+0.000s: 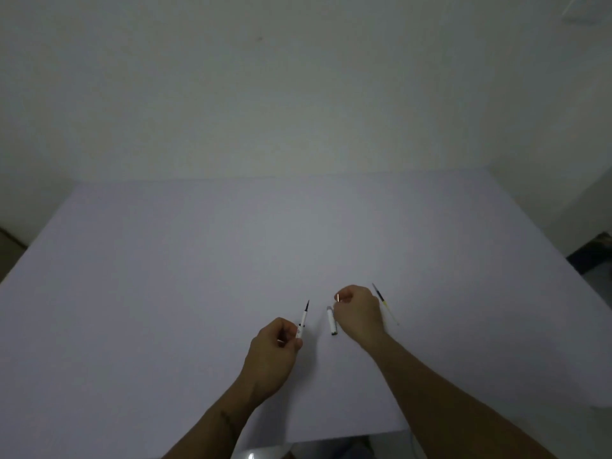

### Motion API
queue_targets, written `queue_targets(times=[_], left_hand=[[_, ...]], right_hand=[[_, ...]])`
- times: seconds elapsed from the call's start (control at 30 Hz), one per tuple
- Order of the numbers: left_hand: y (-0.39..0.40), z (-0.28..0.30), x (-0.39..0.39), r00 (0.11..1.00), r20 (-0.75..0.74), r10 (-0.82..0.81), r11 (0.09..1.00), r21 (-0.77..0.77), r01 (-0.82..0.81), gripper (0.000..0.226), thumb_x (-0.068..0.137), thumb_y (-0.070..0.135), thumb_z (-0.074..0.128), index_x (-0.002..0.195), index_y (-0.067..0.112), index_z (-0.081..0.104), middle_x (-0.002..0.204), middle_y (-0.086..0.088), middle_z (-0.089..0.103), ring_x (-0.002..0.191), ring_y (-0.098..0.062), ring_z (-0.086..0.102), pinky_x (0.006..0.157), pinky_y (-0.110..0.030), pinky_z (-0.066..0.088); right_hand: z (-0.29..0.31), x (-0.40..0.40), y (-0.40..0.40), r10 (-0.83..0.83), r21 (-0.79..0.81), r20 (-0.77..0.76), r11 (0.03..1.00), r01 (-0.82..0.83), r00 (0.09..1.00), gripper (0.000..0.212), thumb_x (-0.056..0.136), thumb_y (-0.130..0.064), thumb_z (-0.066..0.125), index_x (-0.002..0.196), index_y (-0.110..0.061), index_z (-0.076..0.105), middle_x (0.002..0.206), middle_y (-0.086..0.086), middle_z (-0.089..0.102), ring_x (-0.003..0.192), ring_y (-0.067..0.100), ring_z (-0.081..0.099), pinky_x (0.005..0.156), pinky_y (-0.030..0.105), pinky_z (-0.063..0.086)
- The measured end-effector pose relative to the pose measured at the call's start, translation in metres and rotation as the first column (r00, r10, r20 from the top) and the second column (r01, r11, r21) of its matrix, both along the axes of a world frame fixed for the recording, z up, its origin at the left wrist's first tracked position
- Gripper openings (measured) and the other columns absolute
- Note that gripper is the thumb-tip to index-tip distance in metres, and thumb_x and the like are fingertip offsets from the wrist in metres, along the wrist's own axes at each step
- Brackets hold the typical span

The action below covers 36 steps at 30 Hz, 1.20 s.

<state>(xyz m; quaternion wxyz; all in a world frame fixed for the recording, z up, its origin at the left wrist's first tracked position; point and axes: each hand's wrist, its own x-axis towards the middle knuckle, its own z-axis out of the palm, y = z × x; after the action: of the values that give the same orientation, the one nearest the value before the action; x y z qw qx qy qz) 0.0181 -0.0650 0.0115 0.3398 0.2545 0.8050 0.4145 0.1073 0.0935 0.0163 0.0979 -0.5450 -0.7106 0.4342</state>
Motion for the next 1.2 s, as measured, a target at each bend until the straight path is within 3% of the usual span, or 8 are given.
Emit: queue_targets(times=[0.13,0.27,0.5,0.77,0.93,1.13,1.2], left_hand=[[0.005,0.008,0.000,1.000,-0.002,0.011,1.000,0.023,-0.011,0.011,0.091,0.015,0.062,0.080,0.018,0.059,0.087,-0.010,0.067,0.071,-0.017,0.055,0.069,-0.031,0.052],[0.009,0.012,0.002,1.000,-0.007,0.008,0.999,0.034,-0.008,0.013,0.091,0.016,0.062,0.080,0.020,0.058,0.089,-0.010,0.067,0.075,-0.019,0.058,0.073,-0.033,0.055],[0.005,0.012,0.002,1.000,-0.019,0.016,0.999,0.032,-0.015,0.011,0.091,0.016,0.062,0.080,0.018,0.059,0.086,-0.009,0.067,0.071,-0.019,0.058,0.073,-0.038,0.057],[-0.002,0.012,0.002,1.000,-0.007,0.017,0.998,0.064,-0.016,0.007,0.090,0.013,0.062,0.083,0.016,0.061,0.074,-0.007,0.063,0.064,-0.018,0.054,0.068,-0.043,0.057],[-0.004,0.014,0.005,0.999,-0.008,0.046,0.996,0.074,-0.046,0.006,0.091,0.011,0.059,0.086,0.013,0.062,0.083,-0.013,0.066,0.065,-0.017,0.052,0.063,-0.032,0.049],[-0.005,0.018,0.007,0.996,-0.033,0.082,0.994,0.078,-0.079,0.008,0.096,0.011,0.055,0.091,0.013,0.061,0.086,-0.002,0.065,0.077,-0.019,0.067,0.060,-0.019,0.048],[-0.005,0.020,0.007,0.996,-0.040,0.078,0.994,0.081,-0.075,0.008,0.096,0.011,0.055,0.092,0.013,0.062,0.088,-0.001,0.064,0.076,-0.018,0.067,0.060,-0.019,0.047]], right_hand=[[0.044,-0.006,-0.001,-0.044,-0.169,-0.324,0.986,-0.012,0.945,0.014,0.079,-0.001,0.069,0.077,-0.014,0.071,0.063,-0.005,0.068,0.060,0.011,0.058,0.050,0.015,0.044],[0.065,-0.010,-0.004,-0.039,-0.209,-0.423,0.976,-0.055,0.905,0.010,0.083,-0.004,0.070,0.081,-0.014,0.071,0.074,0.004,0.069,0.067,0.016,0.058,0.057,0.022,0.044],[0.062,-0.013,-0.011,0.006,-0.209,-0.388,0.973,-0.094,0.922,0.009,0.084,-0.004,0.069,0.091,-0.009,0.072,0.079,0.005,0.070,0.066,0.013,0.058,0.054,0.015,0.044],[0.048,-0.011,-0.023,0.153,-0.254,-0.295,0.939,-0.232,0.943,0.014,0.082,-0.004,0.069,0.082,-0.017,0.072,0.083,0.007,0.071,0.068,0.014,0.060,0.056,0.019,0.045],[0.046,-0.007,-0.027,0.156,-0.277,-0.272,0.932,-0.233,0.949,0.012,0.081,-0.005,0.070,0.081,-0.017,0.072,0.075,0.002,0.070,0.066,0.013,0.061,0.055,0.020,0.044],[0.046,-0.004,-0.026,0.195,-0.236,-0.225,0.940,-0.248,0.955,0.002,0.082,-0.012,0.072,0.080,-0.012,0.073,0.070,0.004,0.070,0.063,0.014,0.060,0.052,0.019,0.043],[0.044,-0.003,-0.026,0.229,-0.200,-0.195,0.943,-0.267,0.954,0.017,0.083,-0.025,0.071,0.072,-0.012,0.071,0.066,0.003,0.068,0.062,0.015,0.058,0.053,0.022,0.043]])
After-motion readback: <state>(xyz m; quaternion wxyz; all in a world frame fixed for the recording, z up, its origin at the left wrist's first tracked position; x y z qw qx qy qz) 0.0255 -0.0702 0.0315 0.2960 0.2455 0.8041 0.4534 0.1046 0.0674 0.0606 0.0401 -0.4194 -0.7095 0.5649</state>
